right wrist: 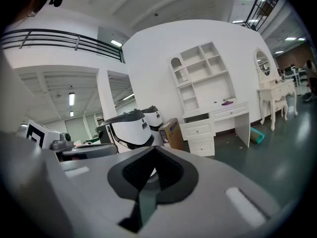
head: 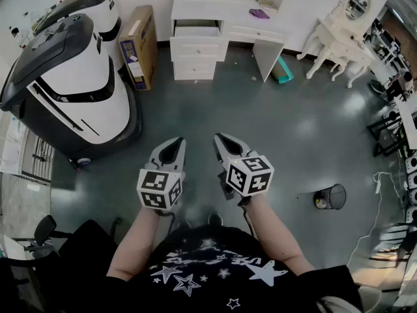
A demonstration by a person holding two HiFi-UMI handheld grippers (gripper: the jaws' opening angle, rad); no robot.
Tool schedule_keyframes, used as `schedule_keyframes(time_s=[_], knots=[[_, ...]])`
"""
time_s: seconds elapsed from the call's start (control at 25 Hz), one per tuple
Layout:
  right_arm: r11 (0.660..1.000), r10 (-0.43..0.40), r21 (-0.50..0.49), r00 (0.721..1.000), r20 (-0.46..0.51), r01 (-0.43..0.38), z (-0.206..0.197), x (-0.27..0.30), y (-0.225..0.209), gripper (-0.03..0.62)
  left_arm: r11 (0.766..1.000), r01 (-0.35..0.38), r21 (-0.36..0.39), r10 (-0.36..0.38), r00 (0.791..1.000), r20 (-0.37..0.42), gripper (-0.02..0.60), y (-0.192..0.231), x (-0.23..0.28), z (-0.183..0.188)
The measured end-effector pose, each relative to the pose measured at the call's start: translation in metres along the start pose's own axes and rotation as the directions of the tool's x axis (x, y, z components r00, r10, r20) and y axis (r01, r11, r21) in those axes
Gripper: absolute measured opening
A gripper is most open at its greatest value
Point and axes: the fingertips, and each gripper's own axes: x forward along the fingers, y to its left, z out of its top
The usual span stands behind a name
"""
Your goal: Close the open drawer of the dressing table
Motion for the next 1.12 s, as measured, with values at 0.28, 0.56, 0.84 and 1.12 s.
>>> schedule_keyframes(time_s=[0.28, 0.56, 0.84, 1.12], knots=[[1.000, 0.001, -0.010, 1.000, -0.007, -0.001, -0.003, 0.003, 0.003, 0.002, 1.000, 0.011, 0.005, -0.011, 1.000, 0.006, 0.009, 0.004, -0.002, 0.002], [1.000, -0.004, -0.020, 1.000, -0.011, 0.004, -0.006, -0.001, 0.008, 0.002, 1.000, 0.019, 0.004, -0.019, 1.000, 0.009, 0.009, 0.003, -0.006, 0.003], [1.000, 0.012, 0.021, 1.000, -0.011, -0.012, -0.013, 0.000, 0.019, 0.002, 0.999, 0.032, -0.019, -0.031, 0.999, 0.025, 0.009, 0.008, -0.019, 0.001], [1.000, 0.006, 0.000, 1.000, -0.012, -0.006, -0.033, -0.001, 0.036, 0.003, 0.999, 0.034, -0.037, -0.035, 0.999, -0.021, 0.009, 0.028, -0.039, -0.024]])
